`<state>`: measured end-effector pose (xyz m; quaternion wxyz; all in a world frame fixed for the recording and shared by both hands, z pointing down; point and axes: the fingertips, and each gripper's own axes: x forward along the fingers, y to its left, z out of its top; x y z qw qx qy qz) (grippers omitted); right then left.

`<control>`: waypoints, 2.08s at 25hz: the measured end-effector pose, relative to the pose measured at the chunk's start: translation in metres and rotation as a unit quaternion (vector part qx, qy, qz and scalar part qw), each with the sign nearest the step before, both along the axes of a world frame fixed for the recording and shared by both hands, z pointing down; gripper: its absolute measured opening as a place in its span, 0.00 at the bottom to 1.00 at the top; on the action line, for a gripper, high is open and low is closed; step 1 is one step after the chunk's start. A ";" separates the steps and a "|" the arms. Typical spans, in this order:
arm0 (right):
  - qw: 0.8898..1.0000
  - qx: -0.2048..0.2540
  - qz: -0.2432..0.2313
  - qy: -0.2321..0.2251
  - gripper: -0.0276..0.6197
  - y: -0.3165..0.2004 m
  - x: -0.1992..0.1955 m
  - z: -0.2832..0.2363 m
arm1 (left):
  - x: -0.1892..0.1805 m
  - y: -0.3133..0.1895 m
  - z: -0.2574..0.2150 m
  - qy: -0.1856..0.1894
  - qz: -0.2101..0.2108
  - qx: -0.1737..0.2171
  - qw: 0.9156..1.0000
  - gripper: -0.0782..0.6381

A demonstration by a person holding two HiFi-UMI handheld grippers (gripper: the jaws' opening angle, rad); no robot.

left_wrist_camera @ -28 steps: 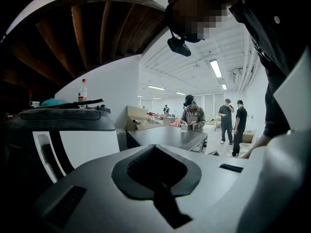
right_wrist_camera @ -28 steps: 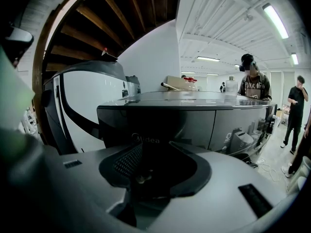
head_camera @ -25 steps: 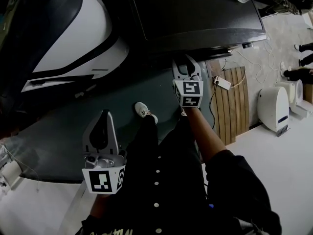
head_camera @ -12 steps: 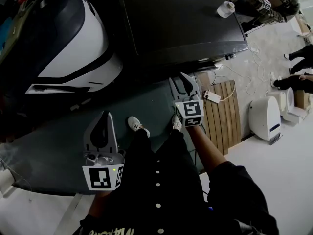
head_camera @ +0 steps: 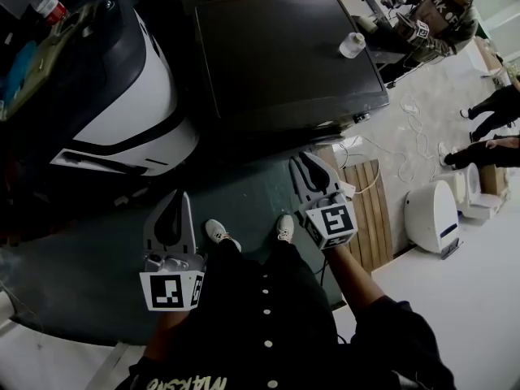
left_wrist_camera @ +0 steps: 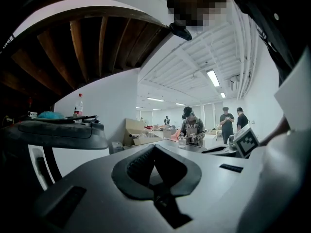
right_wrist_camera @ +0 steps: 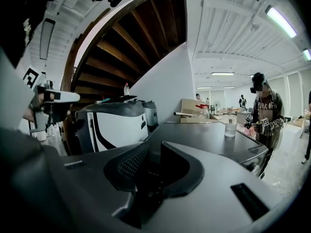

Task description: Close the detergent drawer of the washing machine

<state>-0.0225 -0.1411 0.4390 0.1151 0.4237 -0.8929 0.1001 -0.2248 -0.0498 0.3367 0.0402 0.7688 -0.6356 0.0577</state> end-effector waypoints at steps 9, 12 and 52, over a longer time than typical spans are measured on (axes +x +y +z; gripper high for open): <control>0.995 0.049 -0.006 -0.082 0.12 0.016 0.036 -0.088 | 0.017 -0.007 -0.023 0.004 0.009 0.033 0.999 0.13; 0.994 0.070 -0.002 -0.079 0.11 0.018 0.051 -0.110 | 0.020 -0.010 -0.032 0.003 0.008 0.047 0.999 0.13; 0.986 0.140 0.051 -0.080 0.10 0.017 0.105 -0.188 | 0.012 0.000 -0.078 -0.016 -0.027 0.071 0.997 0.13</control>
